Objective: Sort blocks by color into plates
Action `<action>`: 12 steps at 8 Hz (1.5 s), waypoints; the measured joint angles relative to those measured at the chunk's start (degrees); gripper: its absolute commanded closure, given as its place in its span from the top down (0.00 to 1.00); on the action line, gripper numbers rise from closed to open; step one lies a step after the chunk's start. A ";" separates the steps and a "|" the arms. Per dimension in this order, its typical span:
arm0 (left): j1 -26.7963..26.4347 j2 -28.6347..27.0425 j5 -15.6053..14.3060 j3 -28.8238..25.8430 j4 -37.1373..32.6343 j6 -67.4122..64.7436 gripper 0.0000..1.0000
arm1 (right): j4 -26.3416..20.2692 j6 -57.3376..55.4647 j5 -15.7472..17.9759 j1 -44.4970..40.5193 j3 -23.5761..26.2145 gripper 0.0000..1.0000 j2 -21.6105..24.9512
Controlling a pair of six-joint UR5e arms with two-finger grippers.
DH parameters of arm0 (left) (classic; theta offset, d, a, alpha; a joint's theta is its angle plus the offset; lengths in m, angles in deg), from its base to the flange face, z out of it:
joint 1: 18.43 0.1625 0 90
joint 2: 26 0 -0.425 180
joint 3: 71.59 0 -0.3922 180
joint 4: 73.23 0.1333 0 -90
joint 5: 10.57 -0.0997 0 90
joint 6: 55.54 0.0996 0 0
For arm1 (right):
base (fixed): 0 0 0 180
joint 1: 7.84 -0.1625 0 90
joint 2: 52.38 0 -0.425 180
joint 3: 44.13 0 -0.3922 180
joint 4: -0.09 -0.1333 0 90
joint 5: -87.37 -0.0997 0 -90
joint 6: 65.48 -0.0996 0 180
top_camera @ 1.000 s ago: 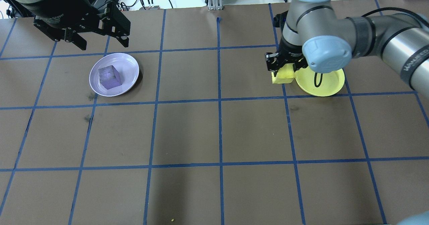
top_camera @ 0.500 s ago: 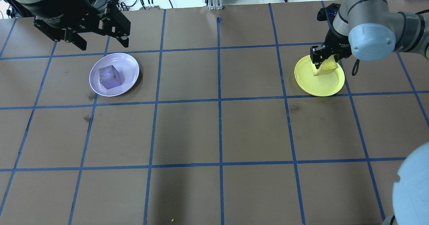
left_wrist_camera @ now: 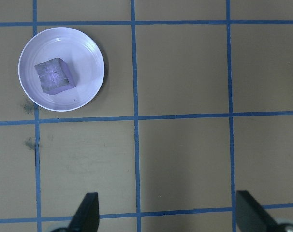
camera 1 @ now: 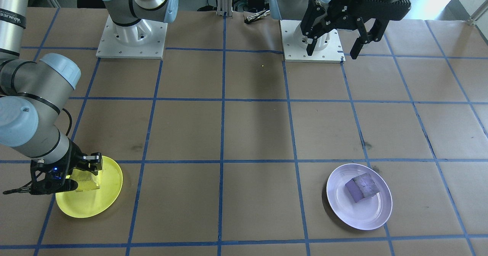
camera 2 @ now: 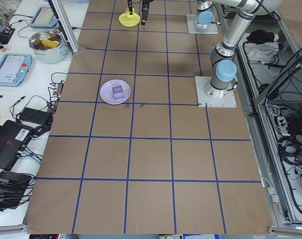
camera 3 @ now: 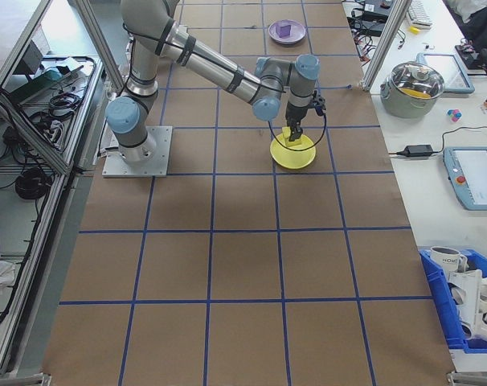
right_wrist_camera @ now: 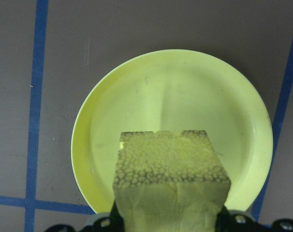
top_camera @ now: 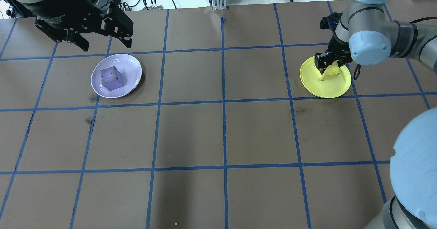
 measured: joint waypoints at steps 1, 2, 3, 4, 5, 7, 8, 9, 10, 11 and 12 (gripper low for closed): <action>0.00 0.00 0.05 0.00 0.00 0.00 1.00 | 0.35 -0.14 0.10 0.05 -0.25 1.00 0.02; 0.00 0.05 0.01 0.00 0.00 0.00 1.00 | 0.29 -0.36 0.21 0.08 -0.69 1.00 0.28; 0.00 0.06 -0.04 0.00 0.00 0.00 1.00 | -0.06 -0.49 0.20 0.09 -1.01 1.00 0.95; 0.00 0.05 -0.09 0.00 0.00 0.00 1.00 | -1.35 -0.65 0.17 0.03 -1.18 1.00 2.36; 0.00 0.02 -0.10 0.00 0.00 0.00 1.00 | -3.46 -0.84 0.05 -0.04 -1.27 1.00 4.43; 0.00 0.00 -0.11 0.00 0.00 0.00 1.00 | -10.53 -3.82 -0.66 -1.01 -1.27 1.00 11.51; 0.00 0.00 -0.12 0.00 0.00 0.00 1.00 | -14.42 -6.77 -0.81 -2.54 -1.23 1.00 16.04; 0.00 0.00 -0.15 0.00 0.00 0.00 1.00 | -17.79 -10.95 -0.89 -4.83 -1.10 1.00 19.91; 0.00 0.03 -0.19 0.06 0.00 0.00 1.00 | -20.32 -15.46 -1.14 -7.66 -0.80 1.00 23.06; 0.00 0.07 -0.18 0.16 0.00 0.00 1.00 | -21.52 -18.16 -1.77 -10.34 -0.50 1.00 25.33; 0.00 0.12 -0.21 0.26 0.00 0.00 1.00 | -21.92 -19.56 -2.21 -12.18 -0.30 1.00 26.66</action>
